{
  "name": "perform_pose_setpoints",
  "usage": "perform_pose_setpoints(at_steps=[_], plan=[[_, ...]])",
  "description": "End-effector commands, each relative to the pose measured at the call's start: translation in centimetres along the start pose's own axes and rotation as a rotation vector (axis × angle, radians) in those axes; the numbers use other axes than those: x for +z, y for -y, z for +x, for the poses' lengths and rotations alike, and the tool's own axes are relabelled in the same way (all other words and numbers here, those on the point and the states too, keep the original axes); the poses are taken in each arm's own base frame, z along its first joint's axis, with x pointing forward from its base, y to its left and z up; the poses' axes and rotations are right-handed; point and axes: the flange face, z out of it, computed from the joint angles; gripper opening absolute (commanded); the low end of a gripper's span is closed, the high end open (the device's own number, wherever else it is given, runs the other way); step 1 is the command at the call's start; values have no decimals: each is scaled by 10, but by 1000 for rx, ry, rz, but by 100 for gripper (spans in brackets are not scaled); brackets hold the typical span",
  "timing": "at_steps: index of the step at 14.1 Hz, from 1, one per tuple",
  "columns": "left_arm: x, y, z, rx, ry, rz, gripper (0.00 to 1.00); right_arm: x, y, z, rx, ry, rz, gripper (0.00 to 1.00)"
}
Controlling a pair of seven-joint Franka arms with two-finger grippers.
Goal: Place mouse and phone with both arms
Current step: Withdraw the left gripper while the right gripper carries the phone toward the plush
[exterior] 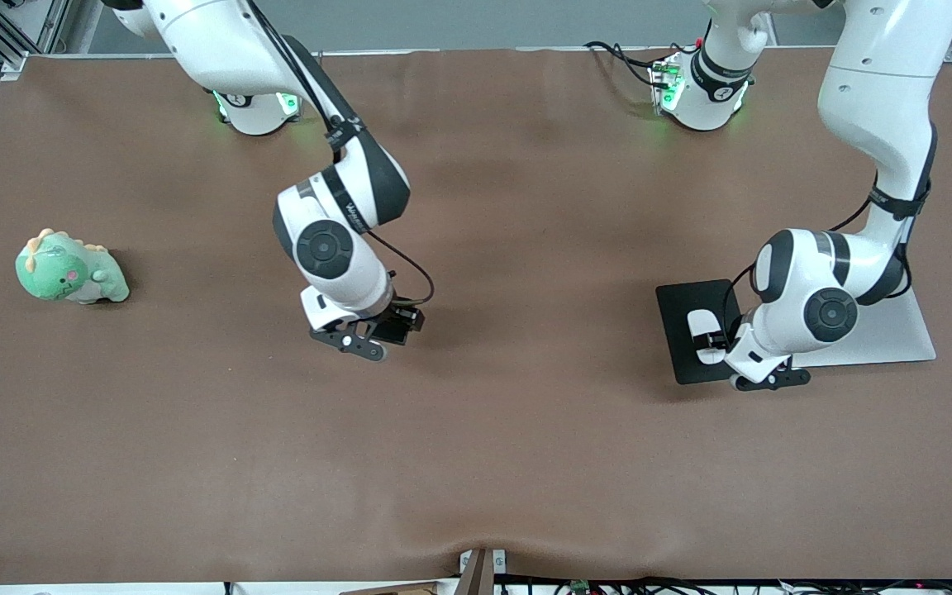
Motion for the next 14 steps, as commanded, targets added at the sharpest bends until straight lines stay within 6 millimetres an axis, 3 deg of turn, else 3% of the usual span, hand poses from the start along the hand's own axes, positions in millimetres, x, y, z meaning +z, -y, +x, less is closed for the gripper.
perform_pose_setpoints(at_steps=[1, 3, 6, 8, 14], plan=[[-83, -3, 19, -2, -5, 9, 100, -23, -47, 1, -31, 27, 17, 0], [-134, -1, 30, -10, -14, 8, 100, -25, -74, 5, -40, 41, 8, 0], [-181, 17, 35, -34, -78, -4, 100, -24, -116, 15, -65, 63, 0, 0], [-207, 34, 31, -56, -117, -8, 100, -19, -138, 19, -68, 78, -9, 0], [-263, 41, 8, -62, -168, -2, 100, -7, -203, 43, -82, 112, -14, 0]])
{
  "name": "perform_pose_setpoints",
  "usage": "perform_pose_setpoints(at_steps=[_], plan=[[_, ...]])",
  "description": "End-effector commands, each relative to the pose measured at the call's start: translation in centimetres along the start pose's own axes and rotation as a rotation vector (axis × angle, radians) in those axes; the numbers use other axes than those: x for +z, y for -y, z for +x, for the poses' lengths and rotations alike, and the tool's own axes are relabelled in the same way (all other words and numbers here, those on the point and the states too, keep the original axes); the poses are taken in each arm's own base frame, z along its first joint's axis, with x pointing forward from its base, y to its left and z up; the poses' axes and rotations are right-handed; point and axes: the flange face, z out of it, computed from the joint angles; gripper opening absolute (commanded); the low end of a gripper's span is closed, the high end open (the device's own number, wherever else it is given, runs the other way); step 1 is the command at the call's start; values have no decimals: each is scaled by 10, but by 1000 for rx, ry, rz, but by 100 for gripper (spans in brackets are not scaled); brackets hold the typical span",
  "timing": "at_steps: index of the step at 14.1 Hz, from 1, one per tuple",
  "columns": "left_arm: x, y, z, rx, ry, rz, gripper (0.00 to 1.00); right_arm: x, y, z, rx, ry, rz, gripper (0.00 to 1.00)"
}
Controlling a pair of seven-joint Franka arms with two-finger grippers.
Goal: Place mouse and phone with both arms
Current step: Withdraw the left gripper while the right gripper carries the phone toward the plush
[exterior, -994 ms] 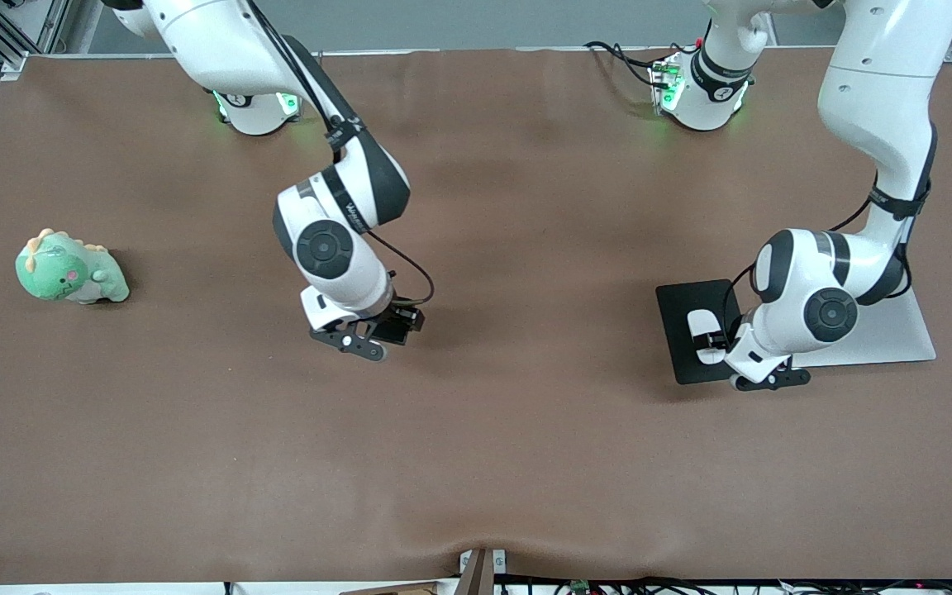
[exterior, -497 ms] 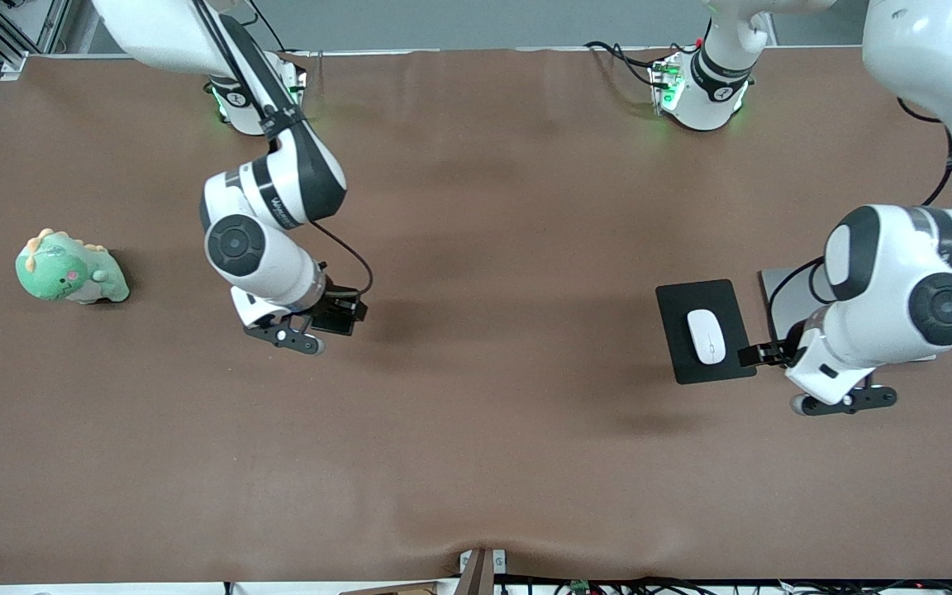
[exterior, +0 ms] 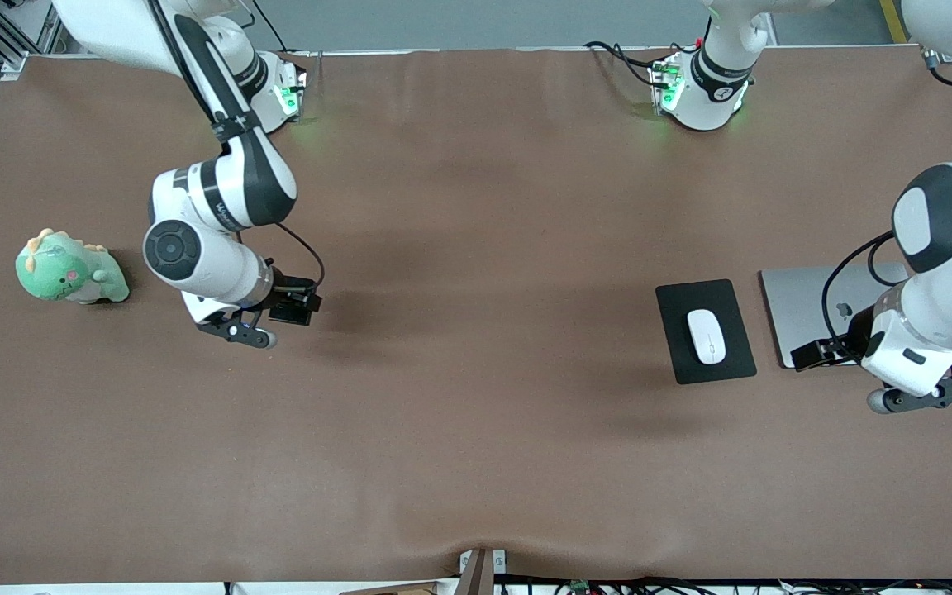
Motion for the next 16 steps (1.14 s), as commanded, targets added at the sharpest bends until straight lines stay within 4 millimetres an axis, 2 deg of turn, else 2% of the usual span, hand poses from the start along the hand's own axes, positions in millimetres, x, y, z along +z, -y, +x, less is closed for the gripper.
perform_pose_setpoints(at_steps=[1, 5, 7, 10, 16], plan=[[-31, 3, -12, 12, -16, 17, 100, -4, -36, 0, -14, 13, 22, 0], [-70, 4, -27, 11, -27, 18, 100, 4, -92, 11, -68, 36, 29, 0], [-82, 5, -34, 13, -21, 18, 100, 5, -118, 17, -94, 41, 35, 0], [-102, 5, -44, 16, -33, 17, 100, 9, -136, 18, -96, 41, 27, 0], [-137, 8, -67, 22, -30, 10, 100, 21, -194, 29, -130, 5, 27, 0]])
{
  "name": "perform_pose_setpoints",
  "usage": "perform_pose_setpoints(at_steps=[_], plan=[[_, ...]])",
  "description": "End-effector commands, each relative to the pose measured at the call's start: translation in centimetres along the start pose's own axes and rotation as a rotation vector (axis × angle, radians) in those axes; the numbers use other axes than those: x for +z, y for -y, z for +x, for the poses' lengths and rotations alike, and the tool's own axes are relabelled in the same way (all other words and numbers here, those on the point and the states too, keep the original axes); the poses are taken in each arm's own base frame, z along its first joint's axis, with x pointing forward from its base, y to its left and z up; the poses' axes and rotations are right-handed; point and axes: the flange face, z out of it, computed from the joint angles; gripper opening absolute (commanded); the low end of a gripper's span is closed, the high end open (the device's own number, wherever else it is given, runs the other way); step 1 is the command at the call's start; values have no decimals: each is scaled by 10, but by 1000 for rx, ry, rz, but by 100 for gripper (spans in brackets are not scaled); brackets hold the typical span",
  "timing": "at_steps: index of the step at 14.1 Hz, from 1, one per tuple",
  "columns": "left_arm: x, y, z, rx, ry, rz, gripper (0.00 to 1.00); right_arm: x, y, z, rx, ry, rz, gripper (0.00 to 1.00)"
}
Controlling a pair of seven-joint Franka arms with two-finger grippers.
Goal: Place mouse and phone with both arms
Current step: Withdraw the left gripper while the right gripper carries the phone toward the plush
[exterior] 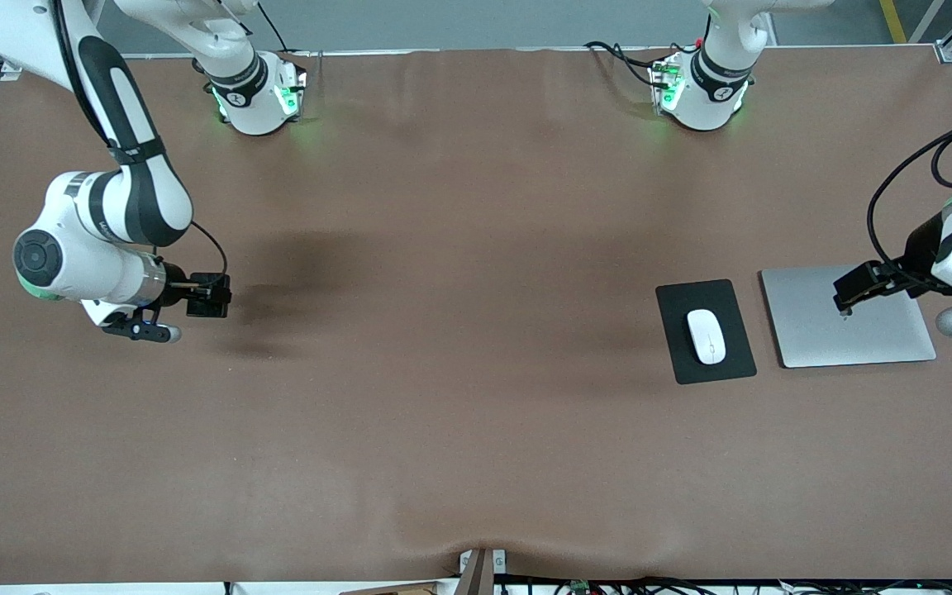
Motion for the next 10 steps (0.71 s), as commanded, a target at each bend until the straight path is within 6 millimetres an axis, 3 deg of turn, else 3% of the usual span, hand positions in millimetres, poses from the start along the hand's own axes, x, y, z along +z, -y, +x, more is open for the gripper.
perform_pose_setpoints(at_steps=[1, 7, 10], plan=[[-23, 3, -16, 18, -2, 6, 100, 3, -21, -12, -16, -36, -8, 0], [-55, 9, -40, 57, 9, 9, 100, 13, -54, -10, 10, -61, -26, 0], [-58, 10, -45, 58, 22, 13, 100, 26, -69, -7, -10, -80, -32, 0]])
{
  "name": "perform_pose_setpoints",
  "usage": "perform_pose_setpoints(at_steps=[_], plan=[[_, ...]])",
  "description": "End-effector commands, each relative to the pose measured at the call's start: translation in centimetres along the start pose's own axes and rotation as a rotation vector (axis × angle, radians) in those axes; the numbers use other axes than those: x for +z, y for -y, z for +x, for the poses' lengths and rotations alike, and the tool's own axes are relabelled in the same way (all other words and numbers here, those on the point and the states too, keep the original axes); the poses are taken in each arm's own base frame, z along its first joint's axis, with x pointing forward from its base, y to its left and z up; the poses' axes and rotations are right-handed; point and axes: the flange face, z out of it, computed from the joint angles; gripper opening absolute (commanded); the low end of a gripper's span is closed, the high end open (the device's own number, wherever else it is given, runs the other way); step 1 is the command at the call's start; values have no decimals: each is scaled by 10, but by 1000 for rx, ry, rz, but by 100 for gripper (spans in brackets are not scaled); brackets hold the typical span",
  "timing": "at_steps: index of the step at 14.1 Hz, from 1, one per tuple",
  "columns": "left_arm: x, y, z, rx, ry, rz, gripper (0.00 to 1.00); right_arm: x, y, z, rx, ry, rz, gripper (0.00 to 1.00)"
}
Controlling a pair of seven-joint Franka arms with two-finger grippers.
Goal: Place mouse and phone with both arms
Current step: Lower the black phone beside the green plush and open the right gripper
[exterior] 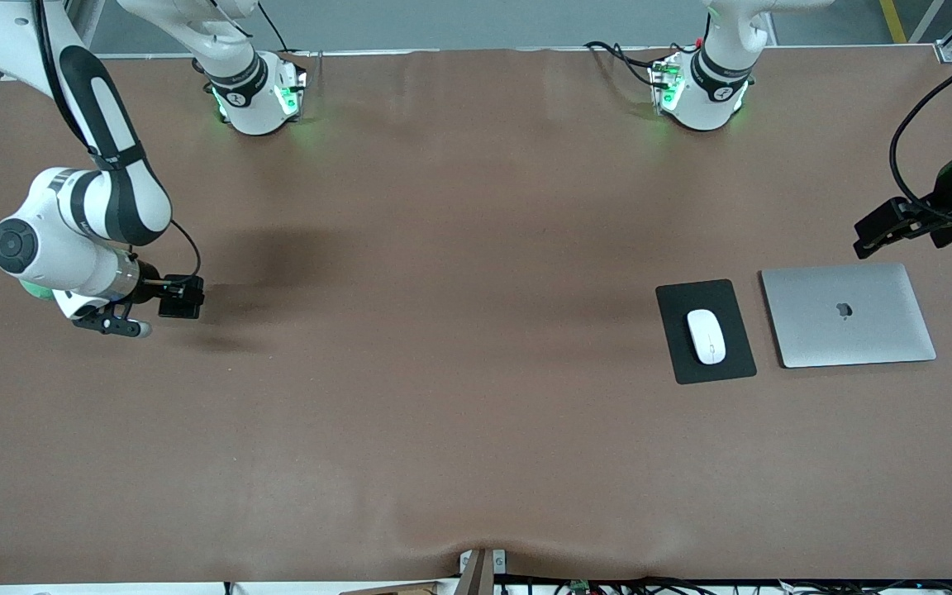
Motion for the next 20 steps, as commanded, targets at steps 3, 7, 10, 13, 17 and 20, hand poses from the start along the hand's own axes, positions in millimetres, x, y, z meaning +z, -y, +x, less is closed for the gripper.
perform_pose_setpoints(at_steps=[3, 7, 10, 13, 17, 20], plan=[[-3, 1, -12, 20, 16, 4, 100, 17, -26, -6, -35, -13, -3, 0], [1, 1, -13, 20, 26, 6, 100, 37, -37, -7, -63, -24, -8, 0], [1, 1, -13, 20, 26, -3, 100, 50, -45, -8, -86, -30, -10, 0], [-2, 4, -13, 46, 22, -15, 100, 58, -46, -11, -85, -32, -11, 0], [-1, 6, -12, 54, 25, -14, 100, 64, -52, -14, -74, -20, -9, 12], [4, 3, -13, 65, 58, -10, 100, 66, -53, -15, -69, -3, -6, 100]])
